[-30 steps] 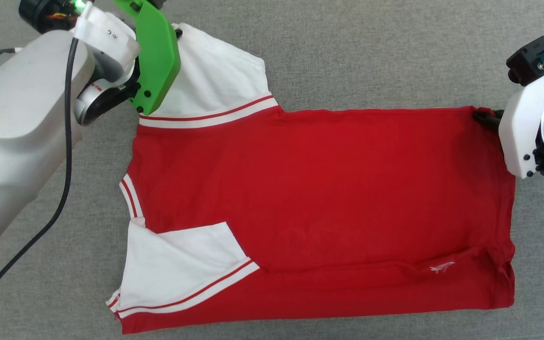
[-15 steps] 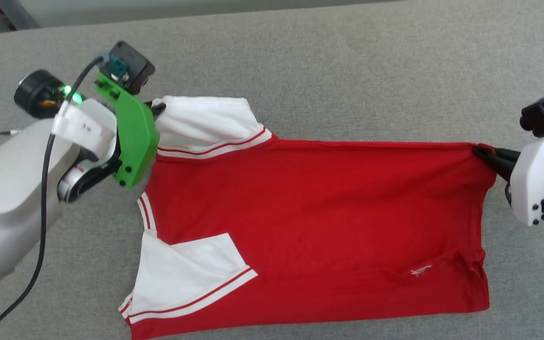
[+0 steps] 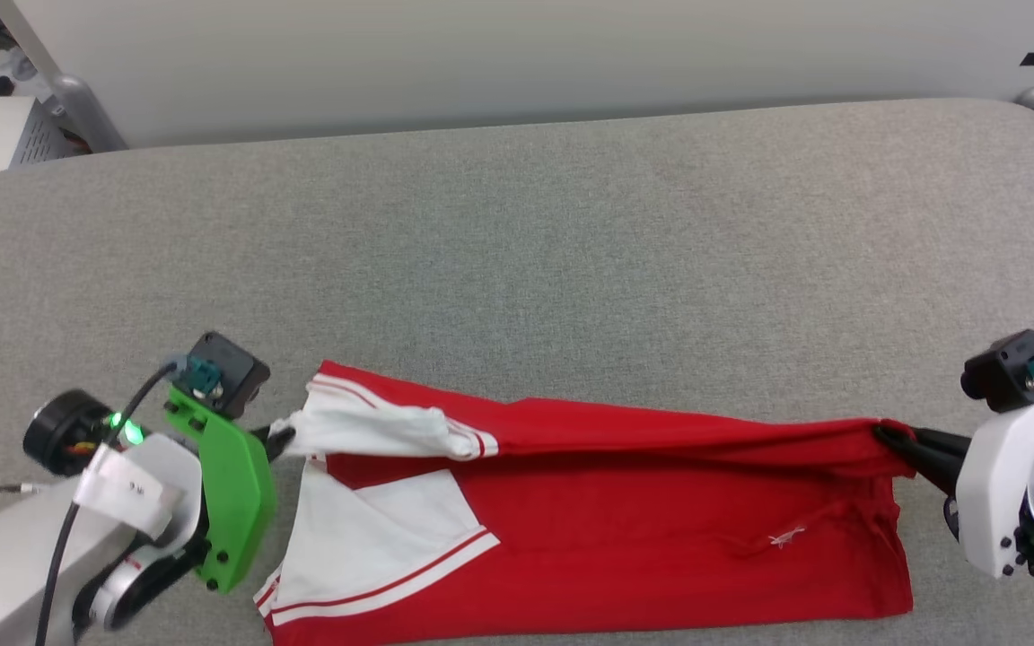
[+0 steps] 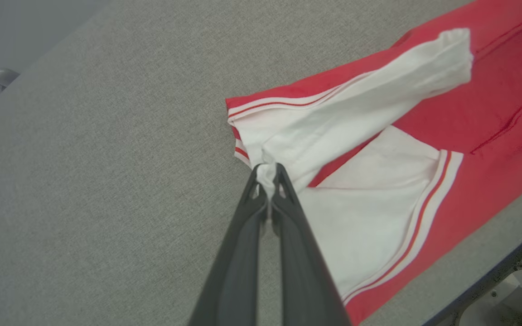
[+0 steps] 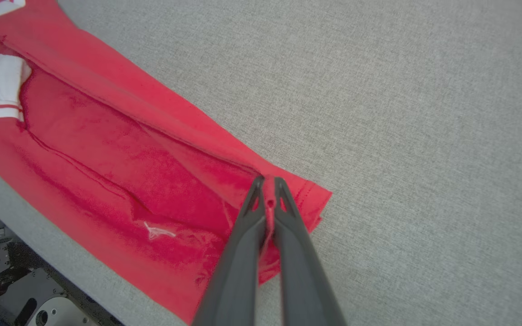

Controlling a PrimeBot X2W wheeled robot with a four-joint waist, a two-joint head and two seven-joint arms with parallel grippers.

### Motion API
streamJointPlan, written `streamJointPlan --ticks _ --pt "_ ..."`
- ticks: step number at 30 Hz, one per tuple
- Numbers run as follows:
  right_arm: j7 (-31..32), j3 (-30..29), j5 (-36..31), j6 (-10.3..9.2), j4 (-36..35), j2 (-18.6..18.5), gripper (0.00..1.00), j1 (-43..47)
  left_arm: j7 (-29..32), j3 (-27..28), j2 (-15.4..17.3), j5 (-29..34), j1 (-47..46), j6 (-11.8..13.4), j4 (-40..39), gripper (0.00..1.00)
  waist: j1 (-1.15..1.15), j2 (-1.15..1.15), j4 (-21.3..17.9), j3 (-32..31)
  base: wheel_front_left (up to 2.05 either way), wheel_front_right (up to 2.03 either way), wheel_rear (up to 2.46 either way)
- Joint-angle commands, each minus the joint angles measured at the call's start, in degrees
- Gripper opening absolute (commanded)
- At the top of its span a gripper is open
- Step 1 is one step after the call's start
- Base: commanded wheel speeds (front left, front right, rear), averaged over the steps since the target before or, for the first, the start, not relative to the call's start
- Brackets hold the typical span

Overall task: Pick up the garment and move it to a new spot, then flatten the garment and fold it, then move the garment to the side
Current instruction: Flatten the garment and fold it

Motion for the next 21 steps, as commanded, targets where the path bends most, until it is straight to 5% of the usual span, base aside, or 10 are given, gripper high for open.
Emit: streamJointPlan --ticks 1,8,19,20,21 --pt "-0.6 -0.7 0.1 -0.03 -0.5 -0.3 0.00 2.0 -0.7 -0.3 1.0 -0.8 2.4 1.2 -1.1 0.00 0.01 0.00 0.5 -1.2 0.00 0.00 0.00" --pt "-0.2 -3.5 0.4 -0.03 -2.1 -0.4 0.00 9.7 -2.3 -1.8 1.3 -3.2 10.6 4.1 -3.0 0.00 0.01 0.00 0.6 -0.9 0.00 0.00 0.00" --pt "2.2 -6.4 1.0 -0.03 3.4 5.8 0.00 14.3 -4.2 -2.2 -4.4 -5.8 14.4 2.0 5.5 0.00 0.01 0.00 -0.3 0.9 0.00 0.00 0.00" --pt "1.8 -6.8 1.1 -0.03 3.8 6.3 0.36 14.5 -4.6 -2.0 -4.8 -6.2 14.7 1.9 6.2 0.00 0.01 0.00 -0.3 0.7 0.00 0.00 0.00" --pt "1.4 -7.1 1.3 -0.03 3.9 6.7 0.97 14.7 -5.0 -1.7 -5.0 -6.7 14.9 2.0 6.7 0.00 0.01 0.00 -0.3 0.4 0.00 0.00 0.00"
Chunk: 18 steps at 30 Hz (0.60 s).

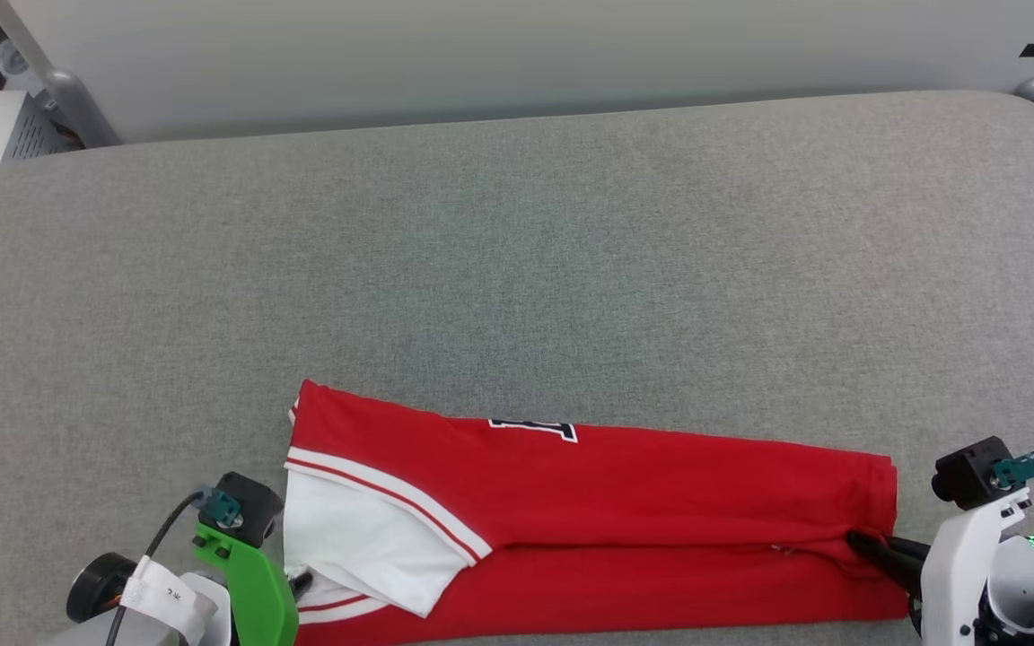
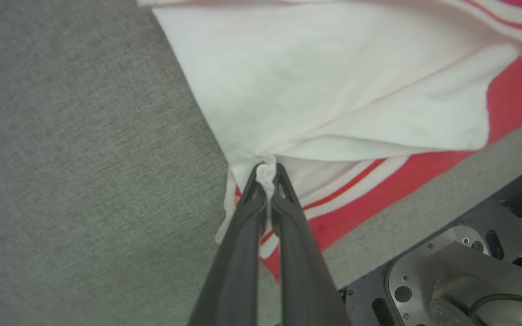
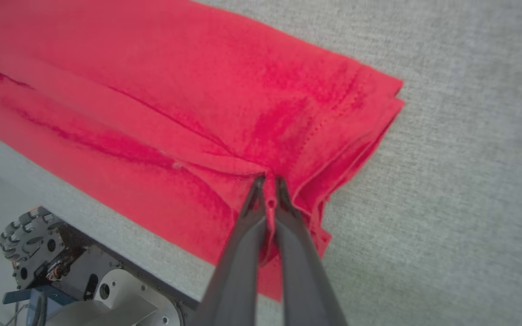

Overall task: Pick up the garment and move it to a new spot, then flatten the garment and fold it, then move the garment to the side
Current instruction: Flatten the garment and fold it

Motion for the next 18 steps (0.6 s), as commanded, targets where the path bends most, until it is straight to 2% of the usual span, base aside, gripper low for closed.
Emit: streamJointPlan --ticks 1,2,7,10,15,18 --pt "-1.0 -0.8 0.8 -0.03 -0.2 0.7 1.00 1.0 -1.0 0.7 -0.3 -0.9 1.2 0.1 0.7 0.38 0.00 0.00 0.0 -0.6 0.00 0.00 0.00" --pt "-1.8 -1.6 1.5 -0.03 -0.6 0.9 1.00 1.3 -2.0 1.2 -0.4 -1.1 1.4 0.3 0.9 1.00 0.00 0.00 0.1 -1.0 0.00 0.00 0.00" --pt "-5.4 -5.2 2.3 -0.03 -3.4 -0.3 1.00 2.8 -9.6 4.2 -1.0 -0.9 2.4 2.0 1.6 1.00 0.00 0.00 0.6 -2.9 0.00 0.00 0.00" --pt "-6.8 -8.4 3.0 -0.03 -6.0 -1.5 1.00 4.1 -14.4 5.7 -1.3 0.5 2.9 4.1 2.0 1.00 0.00 0.00 0.8 -3.5 0.00 0.00 0.00" --pt "-6.5 -13.8 2.5 -0.03 -8.7 -3.9 1.00 6.0 -23.2 9.0 -2.1 2.4 4.1 9.3 1.9 1.00 0.00 0.00 1.1 -4.4 0.00 0.00 0.00" --pt "-4.4 -16.1 2.1 -0.03 -8.7 -4.7 1.00 7.5 -26.3 11.8 -3.0 3.6 4.9 12.9 1.3 1.00 0.00 0.00 1.4 -4.6 0.00 0.00 0.00"
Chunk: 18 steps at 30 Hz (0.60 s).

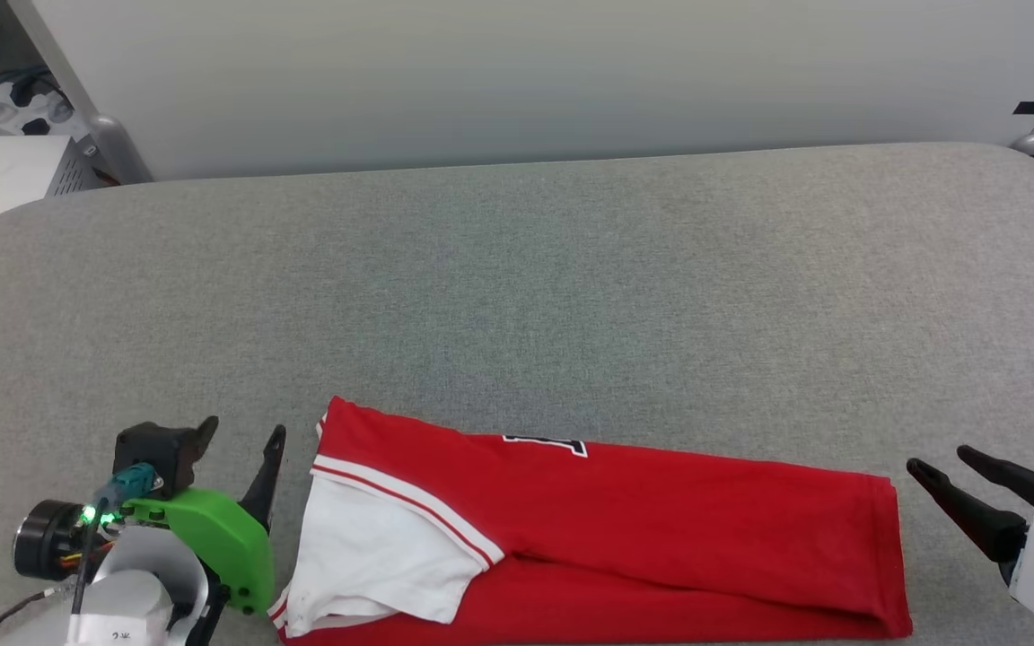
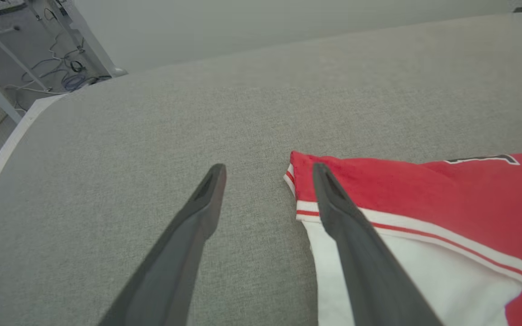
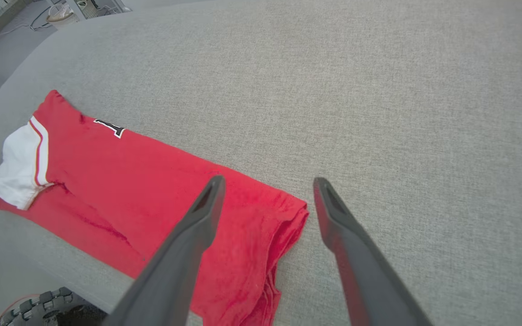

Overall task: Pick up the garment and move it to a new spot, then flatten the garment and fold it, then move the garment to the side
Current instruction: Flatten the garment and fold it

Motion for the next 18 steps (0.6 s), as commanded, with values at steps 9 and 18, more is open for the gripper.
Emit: streamJointPlan --ticks 9,18 --pt "10.0 -4.2 1.4 -0.03 1.2 0.7 1.00 4.8 -1.6 16.1 -5.2 15.3 7.7 9.6 -6.8 1.00 0.00 0.00 2.0 1.1 0.00 0.00 0.00" --pt "14.2 -5.7 1.5 -0.03 5.3 4.9 1.00 5.2 -1.6 31.5 -14.7 31.0 18.2 10.3 -10.0 1.00 0.00 0.00 4.4 4.0 0.00 0.00 0.00"
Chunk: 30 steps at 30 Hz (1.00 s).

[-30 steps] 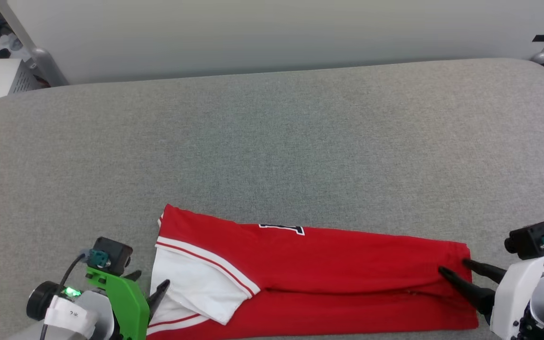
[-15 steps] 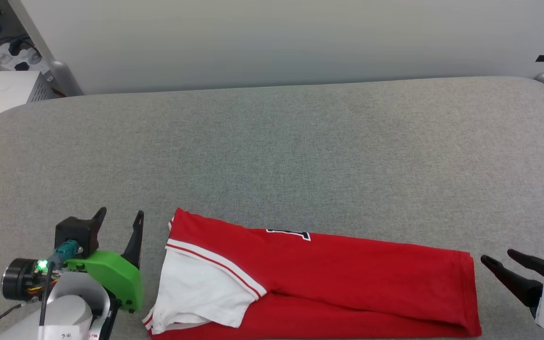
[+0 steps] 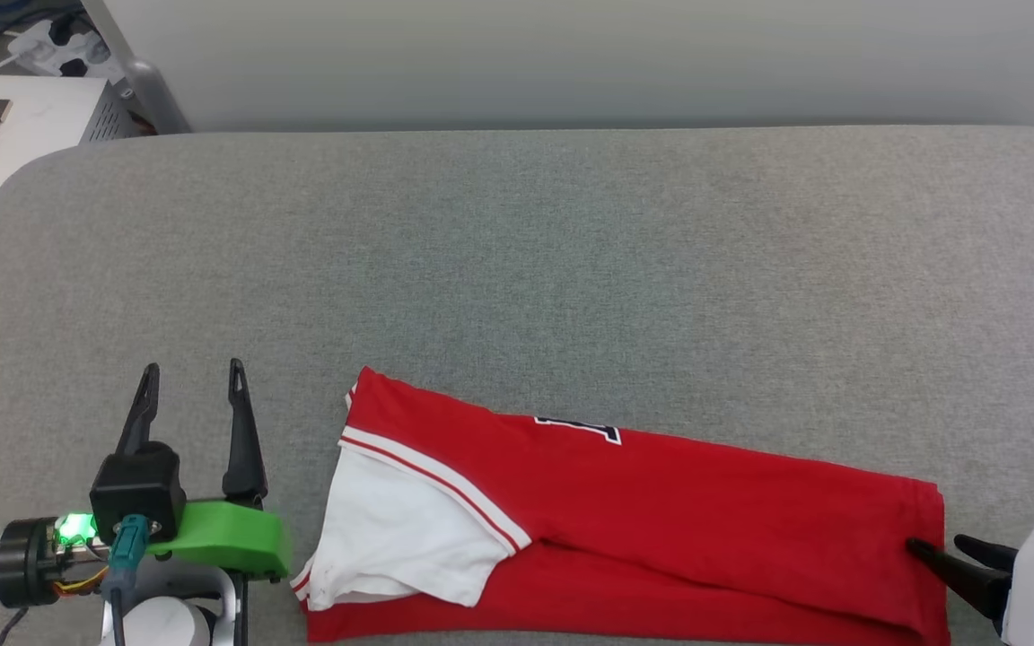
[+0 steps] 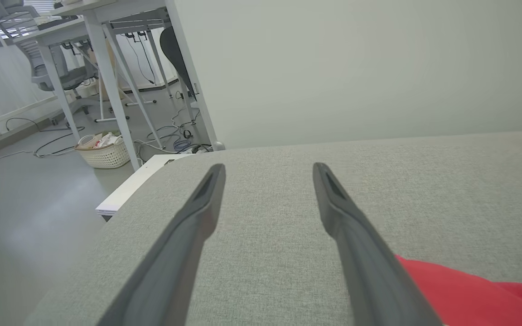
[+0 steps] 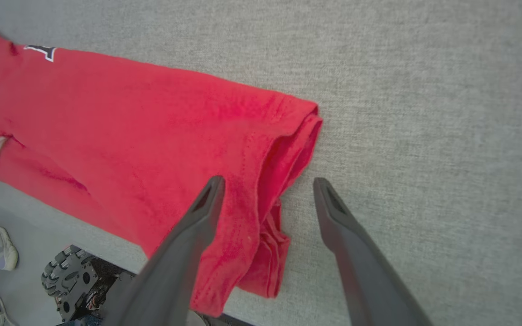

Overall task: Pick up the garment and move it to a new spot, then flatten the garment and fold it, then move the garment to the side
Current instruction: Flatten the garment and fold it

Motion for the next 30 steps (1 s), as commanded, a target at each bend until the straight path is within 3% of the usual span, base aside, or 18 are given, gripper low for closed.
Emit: streamJointPlan --ticks 1,5,6,7,15,16,17,30 --pt "0.6 -0.1 0.0 -0.03 0.9 0.9 1.00 0.1 -0.3 2.0 -1.6 2.2 1.8 -0.8 -0.2 1.00 0.00 0.00 1.2 1.1 0.00 0.00 0.00" --pt "1.6 0.4 0.1 -0.03 3.6 2.8 1.00 -0.4 -0.3 8.0 -6.6 8.0 5.1 -3.4 -0.7 1.00 0.00 0.00 2.1 1.9 0.00 0.00 0.00" --pt "1.9 1.2 0.3 -0.03 4.7 4.0 1.00 -0.7 -0.3 11.4 -9.9 11.7 7.4 -5.8 -1.2 1.00 0.00 0.00 2.7 2.2 0.00 0.00 0.00" --pt "1.9 1.6 0.4 -0.03 4.7 4.5 1.00 -0.8 -0.3 12.6 -11.1 12.9 8.3 -6.7 -1.4 1.00 0.00 0.00 2.8 2.3 0.00 0.00 0.00" --pt "1.2 4.4 1.1 -0.03 3.8 5.5 1.00 -1.3 -0.3 17.2 -18.1 19.5 11.8 -13.1 -0.2 1.00 0.00 0.00 3.0 2.2 0.00 0.00 0.00" --pt "0.9 4.7 1.2 -0.03 3.8 5.4 0.42 -1.4 -0.3 17.7 -18.8 20.3 11.8 -13.9 -0.1 1.00 0.00 0.00 3.0 2.2 0.00 0.00 0.00" --pt "0.5 4.8 1.1 -0.03 3.8 5.2 0.00 -1.5 -0.3 18.0 -19.3 20.9 11.9 -14.5 0.0 1.00 0.00 0.00 2.9 2.0 0.00 0.00 0.00" --pt "-3.6 1.3 2.7 -0.03 9.0 -0.5 0.00 -2.7 -0.3 22.8 -22.9 25.9 13.9 -19.6 0.6 1.00 0.00 0.00 1.6 -0.4 0.00 0.00 0.00"
